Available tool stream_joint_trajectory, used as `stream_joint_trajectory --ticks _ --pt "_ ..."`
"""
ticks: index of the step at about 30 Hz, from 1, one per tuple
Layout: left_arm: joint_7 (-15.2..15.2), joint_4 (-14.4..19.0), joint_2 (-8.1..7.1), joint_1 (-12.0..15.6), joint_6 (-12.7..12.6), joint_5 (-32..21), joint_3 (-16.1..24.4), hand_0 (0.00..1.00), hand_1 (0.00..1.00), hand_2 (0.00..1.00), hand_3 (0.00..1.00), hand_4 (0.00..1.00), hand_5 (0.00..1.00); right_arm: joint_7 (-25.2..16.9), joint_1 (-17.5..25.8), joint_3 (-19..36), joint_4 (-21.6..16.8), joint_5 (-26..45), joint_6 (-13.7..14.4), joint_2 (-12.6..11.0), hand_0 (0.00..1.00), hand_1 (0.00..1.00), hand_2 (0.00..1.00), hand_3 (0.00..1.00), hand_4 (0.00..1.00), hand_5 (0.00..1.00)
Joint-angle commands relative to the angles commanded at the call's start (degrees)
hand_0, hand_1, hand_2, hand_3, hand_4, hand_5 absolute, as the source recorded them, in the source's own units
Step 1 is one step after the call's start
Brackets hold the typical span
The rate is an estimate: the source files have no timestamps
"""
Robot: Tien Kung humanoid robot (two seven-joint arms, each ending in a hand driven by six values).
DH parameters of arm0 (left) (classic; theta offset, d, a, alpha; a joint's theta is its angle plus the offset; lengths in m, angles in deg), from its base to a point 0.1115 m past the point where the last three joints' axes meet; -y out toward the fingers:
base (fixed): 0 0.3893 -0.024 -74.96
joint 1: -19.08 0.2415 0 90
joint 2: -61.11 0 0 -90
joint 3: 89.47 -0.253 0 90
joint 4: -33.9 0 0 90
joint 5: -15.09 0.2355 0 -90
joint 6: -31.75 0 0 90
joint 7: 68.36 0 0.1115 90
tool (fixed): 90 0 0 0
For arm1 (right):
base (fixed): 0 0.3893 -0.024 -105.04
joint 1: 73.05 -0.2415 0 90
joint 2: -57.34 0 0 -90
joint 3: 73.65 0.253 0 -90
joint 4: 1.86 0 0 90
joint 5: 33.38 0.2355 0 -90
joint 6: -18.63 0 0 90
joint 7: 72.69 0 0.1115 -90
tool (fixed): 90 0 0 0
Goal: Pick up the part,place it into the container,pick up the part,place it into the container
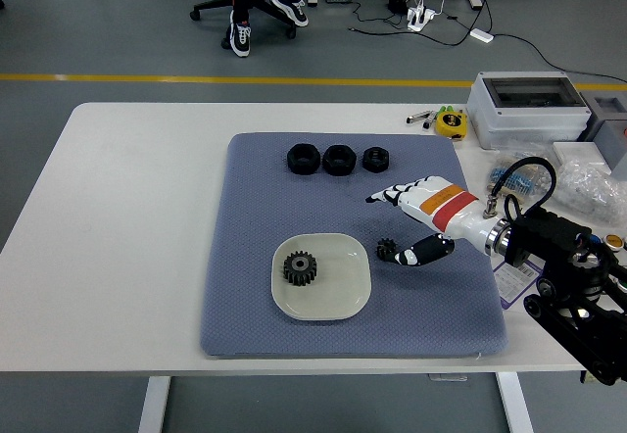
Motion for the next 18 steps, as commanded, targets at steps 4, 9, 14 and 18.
stream_joint_trajectory --ticks 4,9,14,18 --pt "-0.09 0.00 -0.02 -0.01 0.05 -0.25 -0.31 0.691 0.652 0.698 0.567 0.653 0.583 -0.07 0.14 -0.51 1.31 0.12 -0.13 0.11 0.606 0.686 0.801 0.863 0.851 0.370" --pt "0.00 0.00 -0.03 0.11 0.11 0.26 0.07 0.691 0.651 0.698 0.567 0.651 0.579 -0.60 0.16 -1.48 2.10 0.74 0.48 0.36 0.586 0.662 0.776 0.851 0.834 0.378" --pt "0.15 0.00 -0.06 0.32 0.20 1.00 0.58 0.691 0.652 0.698 0.566 0.652 0.580 -1.53 -0.09 -2.54 3.79 2.00 1.64 1.63 0.532 0.621 0.716 0.676 0.819 0.378" --pt "0.24 0.00 -0.06 0.46 0.30 1.66 0.76 0.691 0.652 0.698 0.566 0.652 0.580 -2.57 -0.43 -3.33 6.03 2.83 3.64 2.96 0.513 0.605 0.696 0.591 0.796 0.372"
